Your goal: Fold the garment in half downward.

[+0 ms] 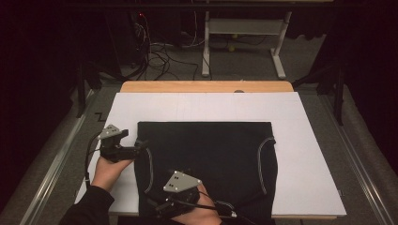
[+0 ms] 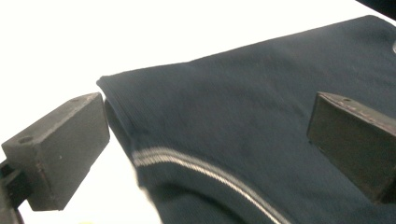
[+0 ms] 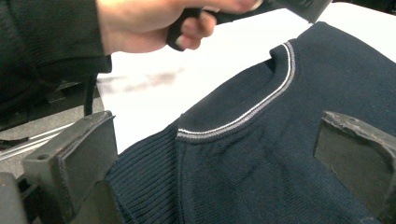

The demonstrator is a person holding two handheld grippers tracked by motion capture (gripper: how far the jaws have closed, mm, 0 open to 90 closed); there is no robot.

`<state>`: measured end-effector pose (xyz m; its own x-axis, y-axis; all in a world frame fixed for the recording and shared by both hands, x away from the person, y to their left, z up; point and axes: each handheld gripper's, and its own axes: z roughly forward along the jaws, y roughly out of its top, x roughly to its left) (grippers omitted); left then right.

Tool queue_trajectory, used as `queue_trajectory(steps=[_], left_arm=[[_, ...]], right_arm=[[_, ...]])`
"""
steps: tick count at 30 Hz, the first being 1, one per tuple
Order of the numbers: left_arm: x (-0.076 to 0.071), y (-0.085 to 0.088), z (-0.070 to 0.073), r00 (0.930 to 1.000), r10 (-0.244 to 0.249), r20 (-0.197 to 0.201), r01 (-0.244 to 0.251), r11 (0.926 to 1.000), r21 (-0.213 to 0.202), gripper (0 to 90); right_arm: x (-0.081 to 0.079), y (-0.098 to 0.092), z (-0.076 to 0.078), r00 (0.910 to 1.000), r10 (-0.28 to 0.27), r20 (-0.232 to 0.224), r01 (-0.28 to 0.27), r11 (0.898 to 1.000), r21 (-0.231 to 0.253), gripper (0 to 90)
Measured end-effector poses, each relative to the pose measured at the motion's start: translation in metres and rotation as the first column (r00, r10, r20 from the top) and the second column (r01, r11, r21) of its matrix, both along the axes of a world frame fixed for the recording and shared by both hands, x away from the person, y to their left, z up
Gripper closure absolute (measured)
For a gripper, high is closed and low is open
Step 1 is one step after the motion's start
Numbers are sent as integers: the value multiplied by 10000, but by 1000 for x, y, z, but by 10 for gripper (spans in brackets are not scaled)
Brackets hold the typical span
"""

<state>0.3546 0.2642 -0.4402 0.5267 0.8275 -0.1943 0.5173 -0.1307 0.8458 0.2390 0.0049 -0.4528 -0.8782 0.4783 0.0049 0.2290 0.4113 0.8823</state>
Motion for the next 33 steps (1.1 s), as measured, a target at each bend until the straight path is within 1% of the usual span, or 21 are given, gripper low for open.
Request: queue_trajectory(steps=[3,6,8,10,11,12,14,16,18,21,23,24,27,29,30,31,33], left_arm=[[8,2,10,9999,-82,74,83,9999,-133,0],[15,4,20,9994,-173,294,180,9995,-247,0],[19,5,27,9989,-96,449,112,9993,-347,0],[24,6,30,9988,-27,483,44,9993,-366,0],[26,7,30,9991,31,434,-13,9992,-404,0],[29,7,29,9991,75,414,-60,9993,-357,0],[35,5,26,9992,133,376,-124,9996,-243,0],[41,5,21,9997,114,199,-108,9995,-299,0],[46,5,14,9999,156,59,-154,9996,-243,0],[54,7,4,9990,287,-339,-294,9994,-181,0],[55,9,-5,9983,325,-479,-339,9990,-301,0],[55,10,-8,9973,340,-647,-355,9991,-221,0],[55,12,-19,9962,468,-738,-479,9987,-144,0],[55,14,-27,9953,592,-766,-593,9982,6,0],[55,16,-31,9945,634,-834,-642,9979,-60,0],[56,18,-35,9929,637,-1007,-662,9976,-212,0],[57,21,-41,9912,714,-1112,-746,9969,-245,0]], right_arm=[[1,1,-1,10000,-24,-58,24,10000,-17,1],[1,2,-1,9999,-35,-94,34,10000,-73,2],[1,2,-1,10000,-35,-88,34,9999,-97,1],[1,2,-1,10000,-42,-85,41,9999,-108,1],[1,2,-1,9999,-55,-93,54,9999,-144,1],[1,2,-1,9999,-52,-93,51,9998,-171,1],[1,2,-2,10000,-45,-89,43,9998,-206,1],[1,2,-2,9999,-52,-91,50,9997,-233,1],[1,2,-3,10000,-51,-81,49,9997,-239,1],[1,1,-2,10000,-48,-72,47,9998,-191,1],[0,0,-1,10000,-44,-88,43,9999,-136,1],[-1,-1,-1,9999,-61,-80,60,9999,-131,1],[-2,-3,-2,9999,-74,-91,73,9999,-145,1],[-4,-3,-3,9999,-77,-138,75,9998,-178,1],[-4,-3,-4,9999,-65,-141,63,9998,-184,1],[-6,-3,-4,9998,-80,-154,77,9997,-210,1],[-8,-4,-5,9999,-39,-158,35,9997,-251,1]])
